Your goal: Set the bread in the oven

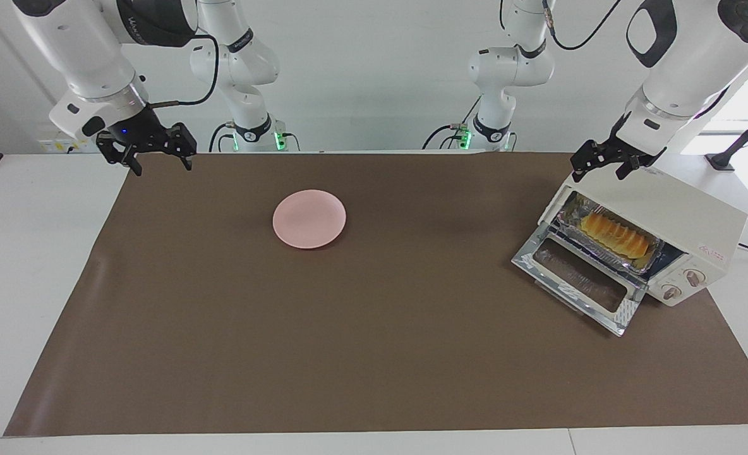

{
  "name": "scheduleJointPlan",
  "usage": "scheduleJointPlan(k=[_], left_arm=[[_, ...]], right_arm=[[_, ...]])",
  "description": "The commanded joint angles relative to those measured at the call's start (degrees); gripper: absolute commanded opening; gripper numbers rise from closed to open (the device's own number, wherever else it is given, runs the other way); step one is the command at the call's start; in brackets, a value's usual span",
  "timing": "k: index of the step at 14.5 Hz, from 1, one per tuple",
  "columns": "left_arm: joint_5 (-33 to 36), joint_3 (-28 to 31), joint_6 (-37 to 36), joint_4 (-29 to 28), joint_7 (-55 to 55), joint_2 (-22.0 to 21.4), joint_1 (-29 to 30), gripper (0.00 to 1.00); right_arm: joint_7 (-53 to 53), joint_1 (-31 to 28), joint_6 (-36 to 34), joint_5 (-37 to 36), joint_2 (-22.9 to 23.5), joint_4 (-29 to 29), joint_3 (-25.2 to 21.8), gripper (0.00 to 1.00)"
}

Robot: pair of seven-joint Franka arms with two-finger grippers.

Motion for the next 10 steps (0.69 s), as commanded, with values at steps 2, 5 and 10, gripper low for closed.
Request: scheduleJointPlan(k=[2, 5, 10], left_arm=[[0.0, -0.2, 2.5, -0.9, 0.6, -0.6, 0.3, 1.00], [0.4, -0.2, 3.8, -1.5, 0.6, -0.8, -0.2, 1.00], [0.4, -0.2, 3.7, -1.6, -0.1, -0.9, -0.6, 1.00]], right_arm=[[-1.0, -1.2, -0.4, -0.7, -1.1, -1.0, 1.0, 1.00], [-1.0, -1.2, -0.4, -0.7, -1.1, -1.0, 1.0, 1.00], [-1.0, -1.2, -0.4, -0.7, -1.1, -1.0, 1.0, 1.00]])
